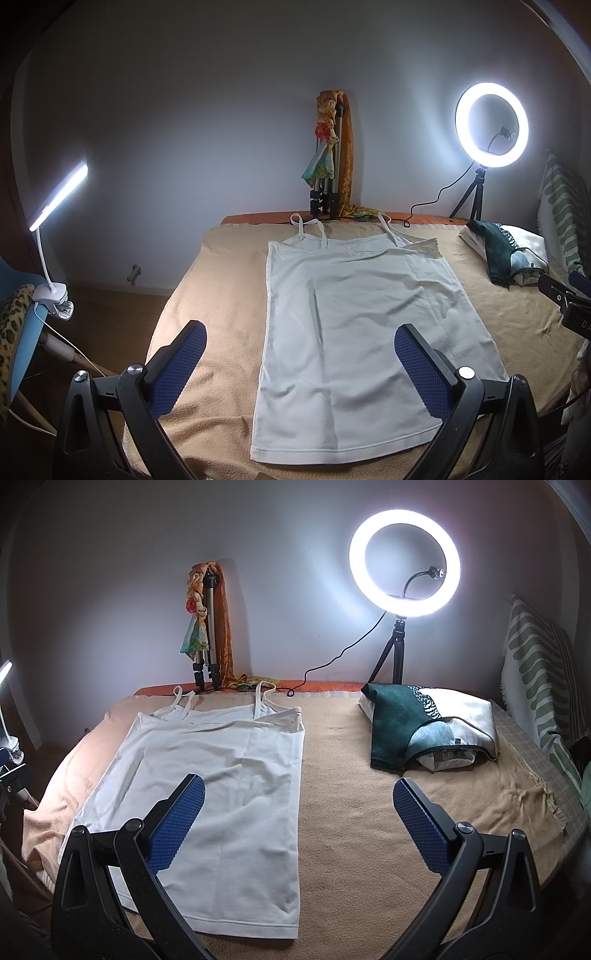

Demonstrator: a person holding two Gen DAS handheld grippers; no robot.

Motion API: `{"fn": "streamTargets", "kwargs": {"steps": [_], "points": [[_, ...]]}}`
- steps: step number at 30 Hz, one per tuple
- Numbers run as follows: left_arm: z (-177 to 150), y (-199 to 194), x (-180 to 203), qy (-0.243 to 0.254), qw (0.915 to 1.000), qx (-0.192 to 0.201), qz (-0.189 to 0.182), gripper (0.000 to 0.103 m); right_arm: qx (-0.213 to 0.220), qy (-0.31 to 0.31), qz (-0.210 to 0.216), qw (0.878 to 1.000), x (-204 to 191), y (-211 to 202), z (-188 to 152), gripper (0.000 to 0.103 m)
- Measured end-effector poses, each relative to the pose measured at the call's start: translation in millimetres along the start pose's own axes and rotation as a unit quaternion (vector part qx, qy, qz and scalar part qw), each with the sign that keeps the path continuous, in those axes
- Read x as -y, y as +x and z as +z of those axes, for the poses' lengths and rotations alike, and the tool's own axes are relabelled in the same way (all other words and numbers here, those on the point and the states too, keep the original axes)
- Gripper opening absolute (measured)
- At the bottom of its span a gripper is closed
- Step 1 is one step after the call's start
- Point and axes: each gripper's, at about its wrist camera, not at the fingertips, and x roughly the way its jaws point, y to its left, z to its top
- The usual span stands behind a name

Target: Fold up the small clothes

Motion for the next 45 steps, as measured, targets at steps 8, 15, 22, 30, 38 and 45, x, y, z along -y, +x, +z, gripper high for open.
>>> {"fn": "streamTargets", "kwargs": {"steps": [8, 15, 22, 30, 38, 45], "points": [[0, 0, -1, 0.000, 1.0000, 0.000, 0.000, 0.103, 0.000, -0.001, 0.001, 1.000, 0, -1, 1, 0.103], [-1, 2, -6, -0.002, 1.0000, -0.001, 0.001, 0.103, 0.000, -0.002, 0.001, 1.000, -3, 1, 0, 0.103], [0, 3, -8, -0.003, 1.0000, -0.001, 0.004, 0.102, -0.001, -0.008, 0.005, 1.000, -10, 4, 0, 0.103], [-1, 2, -13, -0.012, 0.9999, -0.003, 0.008, 0.099, 0.001, -0.004, 0.028, 1.000, -15, 4, 3, 0.103], [-9, 10, -25, -0.021, 0.9994, -0.028, -0.001, 0.084, -0.032, -0.012, 0.089, 0.995, -34, 19, 15, 0.103], [-33, 18, -53, -0.071, 0.9953, -0.065, -0.014, 0.072, -0.045, -0.010, 0.181, 0.983, -61, 36, 38, 0.103]]}}
